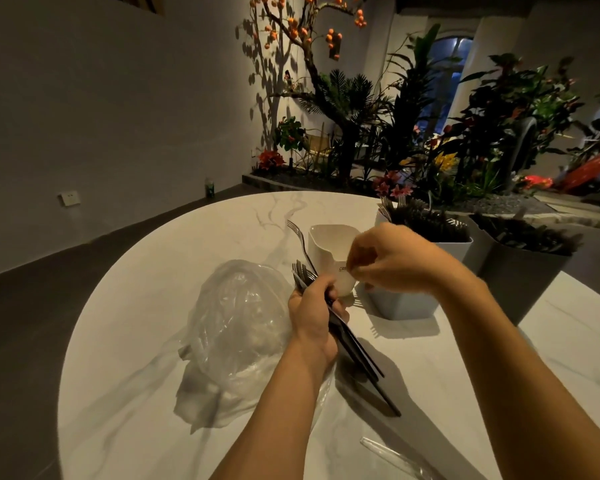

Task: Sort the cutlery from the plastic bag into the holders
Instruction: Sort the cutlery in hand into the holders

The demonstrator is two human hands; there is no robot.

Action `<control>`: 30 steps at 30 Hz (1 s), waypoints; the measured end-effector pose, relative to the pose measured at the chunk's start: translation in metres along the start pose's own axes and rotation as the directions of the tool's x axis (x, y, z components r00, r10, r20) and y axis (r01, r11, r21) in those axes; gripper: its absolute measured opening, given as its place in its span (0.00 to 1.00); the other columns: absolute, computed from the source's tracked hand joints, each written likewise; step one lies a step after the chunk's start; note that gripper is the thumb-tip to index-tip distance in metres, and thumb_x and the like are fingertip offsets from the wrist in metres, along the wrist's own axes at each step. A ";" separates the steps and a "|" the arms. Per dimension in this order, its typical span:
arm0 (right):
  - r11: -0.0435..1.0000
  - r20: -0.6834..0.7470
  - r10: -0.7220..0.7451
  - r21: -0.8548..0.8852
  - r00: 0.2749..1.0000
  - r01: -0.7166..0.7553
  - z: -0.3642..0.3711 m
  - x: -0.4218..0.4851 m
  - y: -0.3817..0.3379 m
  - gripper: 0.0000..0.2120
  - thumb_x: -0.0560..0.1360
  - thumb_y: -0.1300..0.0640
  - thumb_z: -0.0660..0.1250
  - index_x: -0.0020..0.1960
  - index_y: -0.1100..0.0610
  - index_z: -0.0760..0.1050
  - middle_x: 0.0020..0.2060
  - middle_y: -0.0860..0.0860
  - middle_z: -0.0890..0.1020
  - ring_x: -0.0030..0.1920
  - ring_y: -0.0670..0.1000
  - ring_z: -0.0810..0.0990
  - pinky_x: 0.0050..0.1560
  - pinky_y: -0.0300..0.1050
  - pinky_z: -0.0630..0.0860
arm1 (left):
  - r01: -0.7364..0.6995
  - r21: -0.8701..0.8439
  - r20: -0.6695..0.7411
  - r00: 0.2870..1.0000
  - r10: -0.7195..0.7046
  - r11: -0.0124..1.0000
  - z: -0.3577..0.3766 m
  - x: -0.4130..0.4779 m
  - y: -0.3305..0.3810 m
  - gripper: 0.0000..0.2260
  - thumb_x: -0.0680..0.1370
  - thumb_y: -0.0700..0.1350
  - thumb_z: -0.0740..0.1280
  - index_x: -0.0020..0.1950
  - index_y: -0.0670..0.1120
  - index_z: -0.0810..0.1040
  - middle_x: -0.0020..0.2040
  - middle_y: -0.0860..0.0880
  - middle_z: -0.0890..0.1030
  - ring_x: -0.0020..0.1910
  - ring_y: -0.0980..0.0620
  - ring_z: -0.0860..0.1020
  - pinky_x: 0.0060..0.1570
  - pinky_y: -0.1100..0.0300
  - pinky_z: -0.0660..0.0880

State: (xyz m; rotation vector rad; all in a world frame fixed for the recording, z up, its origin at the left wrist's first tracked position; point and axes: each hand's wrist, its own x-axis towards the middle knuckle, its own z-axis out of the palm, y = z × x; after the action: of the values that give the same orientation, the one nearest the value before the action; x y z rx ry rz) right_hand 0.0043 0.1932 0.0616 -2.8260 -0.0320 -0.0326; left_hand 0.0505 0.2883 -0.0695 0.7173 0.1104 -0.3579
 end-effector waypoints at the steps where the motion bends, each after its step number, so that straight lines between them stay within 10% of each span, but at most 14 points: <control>1: 1.000 0.143 0.017 -0.014 0.990 -0.015 0.000 -0.013 -0.001 0.04 0.78 0.59 0.70 0.47 0.51 0.81 0.41 0.48 0.85 0.40 0.45 0.85 0.47 0.43 0.83 | 0.004 -0.001 0.004 1.000 -0.004 1.000 -0.001 0.001 0.000 0.10 0.78 0.37 0.67 0.37 0.45 0.71 0.28 0.49 0.69 0.22 0.55 0.66 0.24 0.63 0.62; 5: 0.994 0.548 0.094 -0.091 0.831 -0.052 0.016 -0.043 -0.008 0.09 0.76 0.50 0.73 0.46 0.55 0.80 0.42 0.50 0.87 0.41 0.48 0.87 0.38 0.38 0.79 | 0.011 -0.006 0.011 1.000 -0.011 1.000 -0.004 0.006 0.001 0.11 0.78 0.39 0.67 0.37 0.46 0.70 0.28 0.50 0.68 0.22 0.55 0.65 0.24 0.63 0.62; 10: 0.981 0.711 0.160 -0.191 0.684 -0.030 0.042 -0.056 -0.016 0.12 0.73 0.47 0.75 0.45 0.55 0.79 0.41 0.50 0.85 0.44 0.51 0.86 0.47 0.43 0.81 | 0.011 -0.001 0.009 1.000 -0.011 1.000 -0.008 0.011 0.000 0.11 0.77 0.40 0.68 0.37 0.46 0.71 0.29 0.50 0.69 0.23 0.55 0.66 0.24 0.62 0.64; 24: 0.957 0.675 0.072 -0.255 0.734 0.141 0.064 -0.057 -0.020 0.09 0.75 0.51 0.75 0.45 0.56 0.79 0.35 0.50 0.82 0.33 0.47 0.80 0.39 0.39 0.79 | -0.006 0.066 0.055 0.999 0.003 0.998 -0.009 0.007 0.001 0.13 0.78 0.41 0.67 0.35 0.47 0.69 0.28 0.52 0.67 0.22 0.56 0.66 0.24 0.62 0.64; 30: 0.989 0.518 -0.143 0.106 0.843 0.103 0.041 -0.054 -0.001 0.09 0.80 0.56 0.67 0.50 0.62 0.79 0.42 0.54 0.86 0.39 0.49 0.84 0.43 0.41 0.81 | 0.018 0.016 0.077 0.997 -0.019 1.000 -0.010 0.010 0.002 0.14 0.79 0.41 0.66 0.34 0.48 0.68 0.29 0.51 0.67 0.23 0.55 0.65 0.23 0.63 0.64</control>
State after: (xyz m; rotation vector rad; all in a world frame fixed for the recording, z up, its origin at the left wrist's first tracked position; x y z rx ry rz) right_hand -0.0492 0.2059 0.0220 -2.6621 -0.3305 0.7011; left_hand 0.0607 0.2939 -0.0777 0.7175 0.0414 -0.4044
